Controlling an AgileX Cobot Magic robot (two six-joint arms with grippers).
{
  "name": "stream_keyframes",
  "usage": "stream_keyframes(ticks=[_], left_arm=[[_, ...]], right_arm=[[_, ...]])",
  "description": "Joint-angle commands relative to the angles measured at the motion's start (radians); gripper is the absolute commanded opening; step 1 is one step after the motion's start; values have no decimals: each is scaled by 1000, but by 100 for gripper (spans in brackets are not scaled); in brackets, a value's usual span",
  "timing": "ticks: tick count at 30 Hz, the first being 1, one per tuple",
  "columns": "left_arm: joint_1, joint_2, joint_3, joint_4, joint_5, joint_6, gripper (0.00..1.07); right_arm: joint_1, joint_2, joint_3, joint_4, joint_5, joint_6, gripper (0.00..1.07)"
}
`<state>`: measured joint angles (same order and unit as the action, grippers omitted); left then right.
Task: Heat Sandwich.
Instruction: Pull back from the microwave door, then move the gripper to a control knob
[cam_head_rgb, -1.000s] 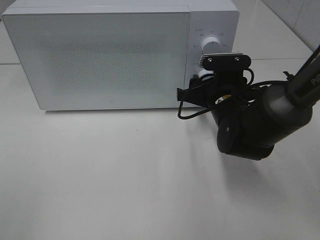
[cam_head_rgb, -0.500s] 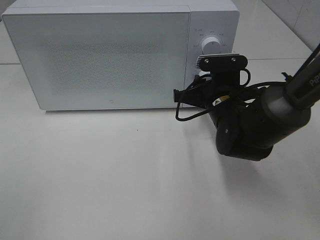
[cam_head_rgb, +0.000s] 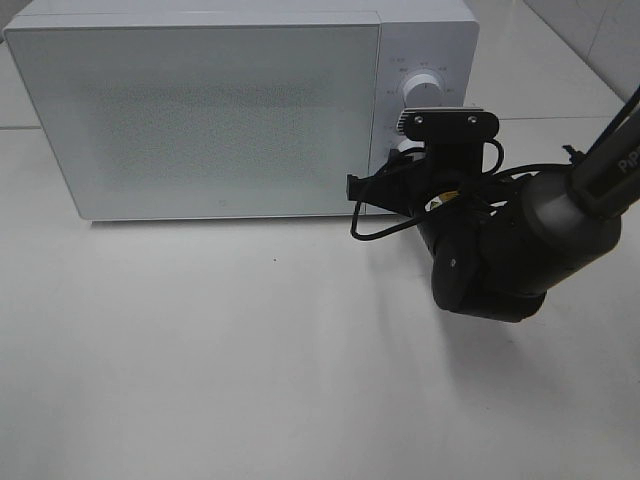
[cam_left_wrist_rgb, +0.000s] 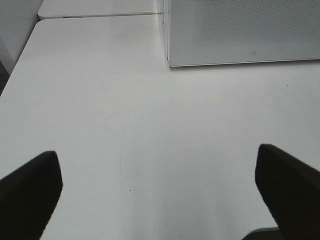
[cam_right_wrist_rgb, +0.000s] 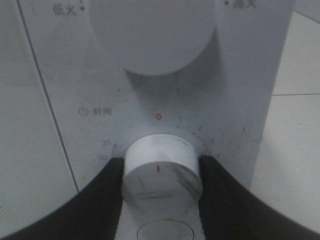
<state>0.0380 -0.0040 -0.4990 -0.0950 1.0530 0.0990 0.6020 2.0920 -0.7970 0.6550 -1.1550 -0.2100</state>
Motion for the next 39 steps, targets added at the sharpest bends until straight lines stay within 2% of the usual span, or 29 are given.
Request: stream_keyframes(ticks=[1, 12, 22, 39], left_arm=[[2, -26, 4, 1, -14, -7, 101], [2, -26, 4, 1, -14, -7, 101], [2, -26, 4, 1, -14, -7, 101], [2, -26, 4, 1, -14, -7, 101]], right_arm=[[-9, -6, -12, -2, -54, 73, 7], [-9, -6, -12, -69, -103, 456, 7], [-9, -6, -12, -71, -183, 814, 8], [-9, -6, -12, 23, -201, 1456, 9]])
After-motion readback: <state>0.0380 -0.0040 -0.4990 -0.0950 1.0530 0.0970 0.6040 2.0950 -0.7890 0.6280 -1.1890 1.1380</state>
